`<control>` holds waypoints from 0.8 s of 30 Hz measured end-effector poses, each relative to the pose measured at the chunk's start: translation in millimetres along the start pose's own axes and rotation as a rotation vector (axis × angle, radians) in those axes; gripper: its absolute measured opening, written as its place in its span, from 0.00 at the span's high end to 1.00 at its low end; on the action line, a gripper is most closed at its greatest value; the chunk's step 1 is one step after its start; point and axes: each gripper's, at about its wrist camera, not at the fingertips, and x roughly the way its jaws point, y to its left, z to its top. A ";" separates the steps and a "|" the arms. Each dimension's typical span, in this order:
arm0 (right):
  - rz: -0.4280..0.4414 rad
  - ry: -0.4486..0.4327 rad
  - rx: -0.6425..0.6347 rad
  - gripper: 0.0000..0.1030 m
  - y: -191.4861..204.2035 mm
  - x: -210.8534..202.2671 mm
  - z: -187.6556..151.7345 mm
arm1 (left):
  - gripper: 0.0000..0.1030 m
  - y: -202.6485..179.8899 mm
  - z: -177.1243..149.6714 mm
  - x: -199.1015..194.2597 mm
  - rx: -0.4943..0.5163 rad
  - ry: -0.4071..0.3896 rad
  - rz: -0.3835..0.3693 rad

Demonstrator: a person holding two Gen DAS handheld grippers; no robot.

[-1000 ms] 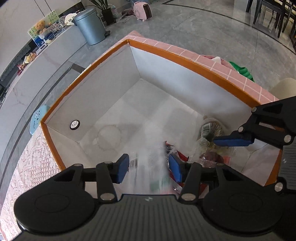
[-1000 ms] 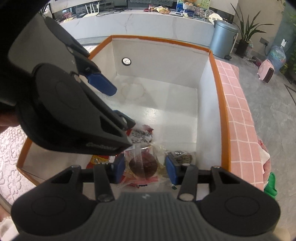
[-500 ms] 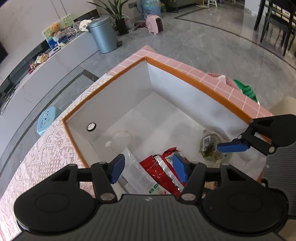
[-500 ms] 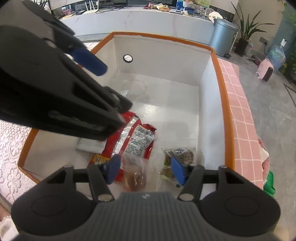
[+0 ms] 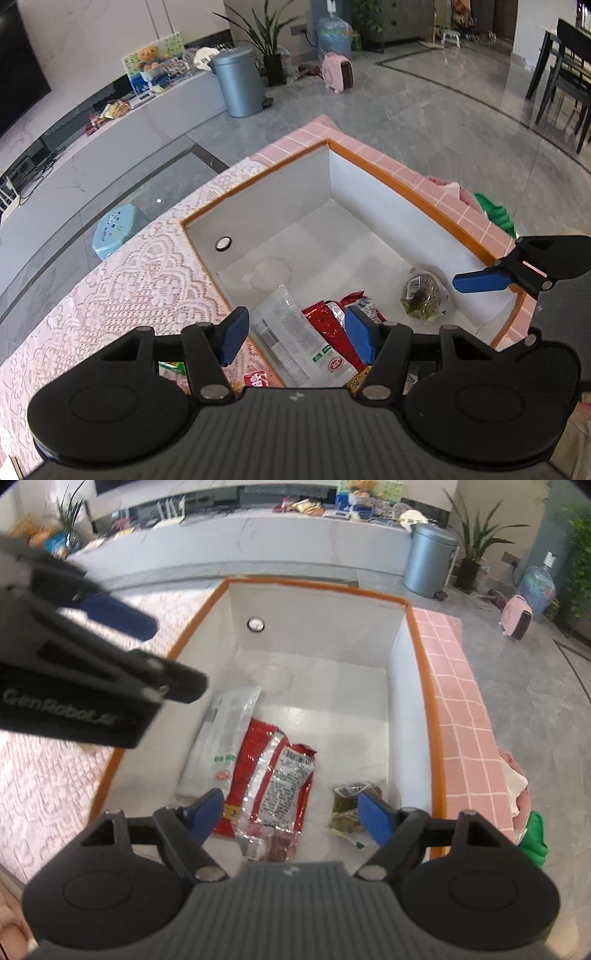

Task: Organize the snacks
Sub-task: 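Open the right tool over the box while the left tool releases the white packet inside, then move both tools back from the box to the snack pile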

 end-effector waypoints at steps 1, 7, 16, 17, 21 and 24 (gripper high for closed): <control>-0.003 -0.009 0.019 0.24 -0.2 -3.9 -0.6 | 0.32 2.4 -2.0 -4.9 -0.009 -0.011 0.003; -0.009 -0.115 0.116 0.17 5.3 -32.4 -8.7 | 0.32 23.6 -20.4 -39.2 -0.095 -0.078 0.018; -0.008 -0.227 0.241 0.13 33.3 -56.3 -26.4 | 0.31 48.2 -66.0 -93.6 -0.256 -0.204 0.105; 0.006 -0.241 0.256 0.13 38.5 -59.2 -28.2 | 0.30 51.4 -71.8 -97.9 -0.272 -0.215 0.114; 0.017 -0.288 0.265 0.13 61.7 -68.8 -34.1 | 0.30 61.1 -96.5 -111.4 -0.324 -0.257 0.156; 0.002 -0.311 0.245 0.13 81.9 -72.4 -37.1 | 0.30 71.5 -116.7 -120.0 -0.375 -0.290 0.167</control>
